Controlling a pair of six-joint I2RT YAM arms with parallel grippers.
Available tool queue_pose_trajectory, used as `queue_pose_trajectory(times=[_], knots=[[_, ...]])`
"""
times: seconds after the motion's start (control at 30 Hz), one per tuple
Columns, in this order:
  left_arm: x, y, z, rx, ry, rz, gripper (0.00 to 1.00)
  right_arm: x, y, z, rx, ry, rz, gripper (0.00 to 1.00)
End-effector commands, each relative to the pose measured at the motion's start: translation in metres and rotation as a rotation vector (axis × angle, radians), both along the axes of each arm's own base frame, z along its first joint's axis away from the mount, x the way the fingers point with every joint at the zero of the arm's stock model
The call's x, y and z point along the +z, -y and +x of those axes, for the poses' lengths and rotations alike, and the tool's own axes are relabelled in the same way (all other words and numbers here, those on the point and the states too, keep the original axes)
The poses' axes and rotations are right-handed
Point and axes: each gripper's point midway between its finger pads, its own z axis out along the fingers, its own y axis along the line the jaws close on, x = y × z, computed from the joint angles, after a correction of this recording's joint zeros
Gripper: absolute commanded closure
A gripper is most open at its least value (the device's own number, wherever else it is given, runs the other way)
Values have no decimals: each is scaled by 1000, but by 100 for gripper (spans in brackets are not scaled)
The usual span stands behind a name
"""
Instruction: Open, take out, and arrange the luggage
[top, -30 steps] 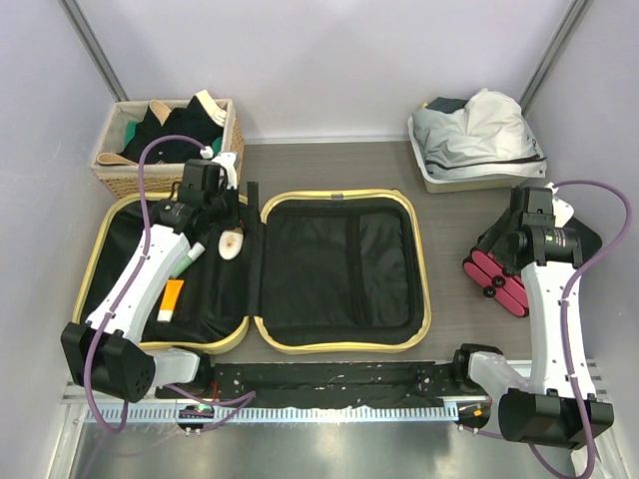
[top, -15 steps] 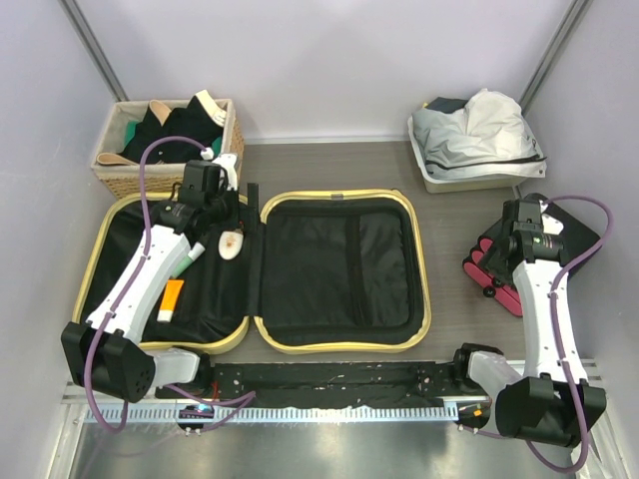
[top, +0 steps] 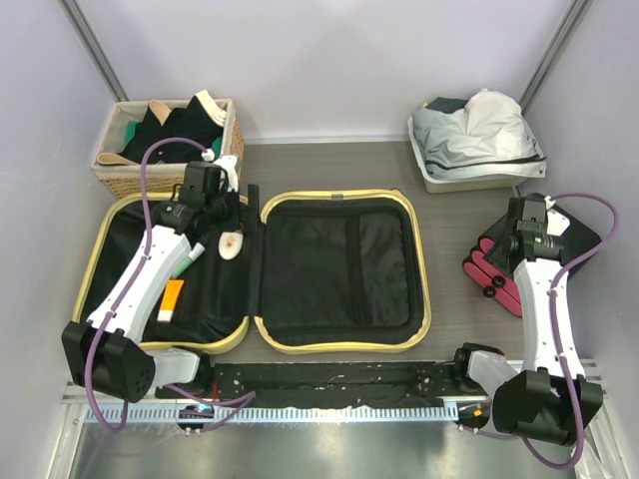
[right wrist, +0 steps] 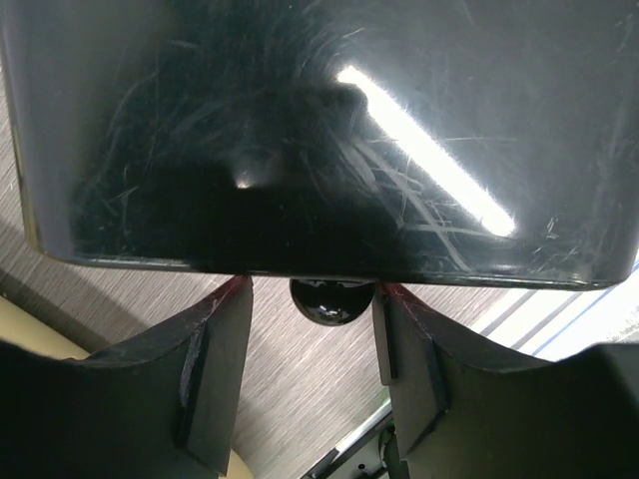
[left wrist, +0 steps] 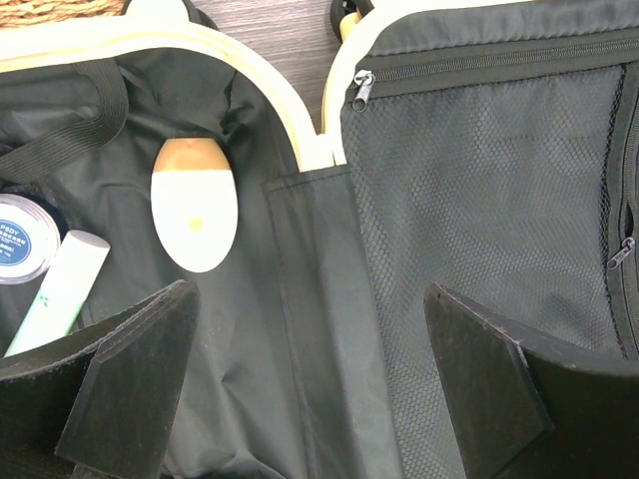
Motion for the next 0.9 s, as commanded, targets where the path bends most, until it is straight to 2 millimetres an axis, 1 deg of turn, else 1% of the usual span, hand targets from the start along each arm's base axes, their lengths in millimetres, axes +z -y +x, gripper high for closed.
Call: queue_pose_trajectory(times=[0.0, 0.1, 0.13, 0.23, 0.3, 0.4, 0.43, 0.5, 0.53, 0.57, 0.6, 0.63, 0.7, 0.8, 0.87], knots=[[11, 4, 5, -19, 48, -23, 0, 9, 9, 12, -40, 77, -34, 43], [12, 3, 4, -19, 51, -25, 0, 6, 10, 9, -56, 74, -39, 46], [12, 3, 4, -18, 53, -24, 0, 2, 9, 8, -57, 68, -36, 48], [14, 3, 4, -19, 59, -25, 0, -1, 9, 7, -63, 75, -35, 57], [14, 2, 3, -18, 61, -24, 0, 3, 9, 8, -62, 96, -35, 61], [16, 3, 3, -17, 66, -28, 0, 9, 5, 12, -31, 144, -27, 71], [16, 3, 3, -17, 66, -28, 0, 10, 2, 13, -13, 157, -21, 79], [16, 2, 3, -16, 66, -28, 0, 18, -3, 23, 43, 215, -16, 87], [16, 3, 3, -17, 66, -29, 0, 20, -8, 25, 69, 246, 3, 89], [16, 3, 3, -17, 65, -30, 0, 25, -11, 30, 89, 279, 10, 95], [16, 3, 3, -16, 67, -30, 0, 26, -14, 32, 103, 294, 20, 99], [17, 3, 3, -16, 68, -30, 0, 25, -20, 35, 127, 310, 47, 99], [16, 3, 3, -16, 66, -32, 0, 27, -24, 41, 136, 336, 64, 99], [16, 4, 3, -18, 66, -33, 0, 22, -35, 51, 171, 363, 118, 99], [15, 4, 3, -16, 64, -33, 0, 23, -40, 58, 180, 389, 142, 99]])
